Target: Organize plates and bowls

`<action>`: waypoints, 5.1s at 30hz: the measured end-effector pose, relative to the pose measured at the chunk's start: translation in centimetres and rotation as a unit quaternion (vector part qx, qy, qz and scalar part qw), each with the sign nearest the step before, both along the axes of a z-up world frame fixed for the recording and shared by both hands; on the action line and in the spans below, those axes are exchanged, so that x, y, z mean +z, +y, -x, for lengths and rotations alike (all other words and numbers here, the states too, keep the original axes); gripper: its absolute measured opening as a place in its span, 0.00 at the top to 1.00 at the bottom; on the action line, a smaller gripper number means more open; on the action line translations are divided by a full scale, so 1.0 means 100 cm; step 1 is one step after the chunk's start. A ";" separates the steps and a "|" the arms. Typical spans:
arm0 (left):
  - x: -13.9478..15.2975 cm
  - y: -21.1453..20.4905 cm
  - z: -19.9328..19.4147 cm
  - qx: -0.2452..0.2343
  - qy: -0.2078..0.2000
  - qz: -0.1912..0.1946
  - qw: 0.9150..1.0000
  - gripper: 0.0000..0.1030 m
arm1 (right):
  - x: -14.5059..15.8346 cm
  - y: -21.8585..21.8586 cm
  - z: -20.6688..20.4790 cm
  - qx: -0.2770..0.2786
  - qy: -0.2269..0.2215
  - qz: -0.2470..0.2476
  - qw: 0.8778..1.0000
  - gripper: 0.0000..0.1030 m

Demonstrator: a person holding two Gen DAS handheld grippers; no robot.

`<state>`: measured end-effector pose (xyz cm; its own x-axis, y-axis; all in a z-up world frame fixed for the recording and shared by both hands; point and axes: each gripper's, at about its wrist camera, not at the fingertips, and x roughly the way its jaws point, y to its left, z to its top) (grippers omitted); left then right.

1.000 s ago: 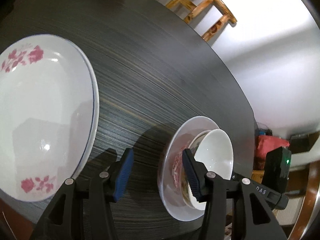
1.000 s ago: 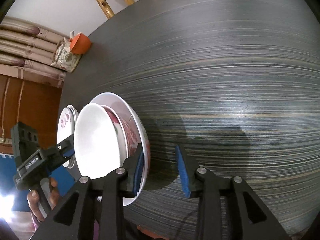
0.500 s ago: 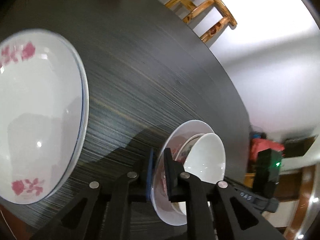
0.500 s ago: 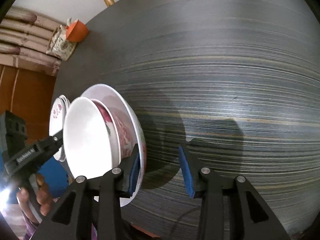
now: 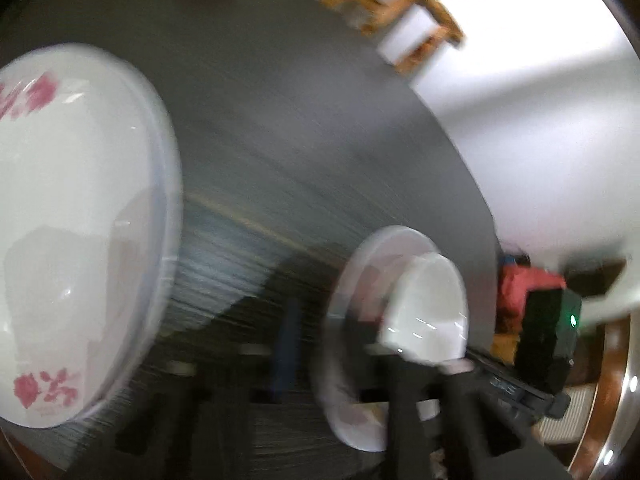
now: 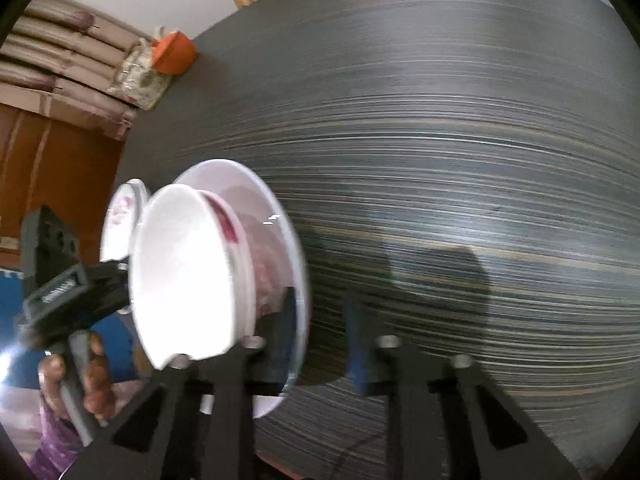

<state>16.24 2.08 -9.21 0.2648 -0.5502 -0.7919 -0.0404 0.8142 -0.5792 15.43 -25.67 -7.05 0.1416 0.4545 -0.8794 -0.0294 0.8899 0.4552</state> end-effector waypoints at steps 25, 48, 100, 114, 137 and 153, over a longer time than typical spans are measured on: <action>0.014 0.001 0.023 0.026 -0.028 -0.012 0.999 0.93 | -0.002 0.000 0.013 -0.017 -0.009 -0.050 0.999 0.91; 0.077 0.094 0.037 0.122 -0.065 -0.028 0.990 0.93 | 0.044 0.073 -0.023 0.023 -0.020 -0.078 0.996 0.90; 0.069 0.185 0.066 0.174 -0.149 -0.232 0.945 0.66 | 0.035 0.214 -0.048 0.109 -0.106 -0.032 0.988 0.61; 0.098 0.149 0.130 0.143 -0.198 -0.323 0.914 0.57 | 0.098 0.190 0.059 0.041 -0.310 0.042 0.949 0.27; 0.108 0.118 0.173 0.115 -0.253 -0.336 0.900 0.56 | 0.127 0.198 0.142 -0.009 -0.388 0.078 0.918 0.13; 0.107 0.110 0.179 0.102 -0.254 -0.337 0.901 0.56 | 0.127 0.203 0.154 -0.019 -0.390 0.085 0.917 0.08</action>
<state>-1.62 13.12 1.52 0.7283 0.1106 -0.6762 -0.0976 0.9936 0.0573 -0.02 -5.41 5.69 0.7704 0.3031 -0.5609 -0.2555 0.9528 0.1639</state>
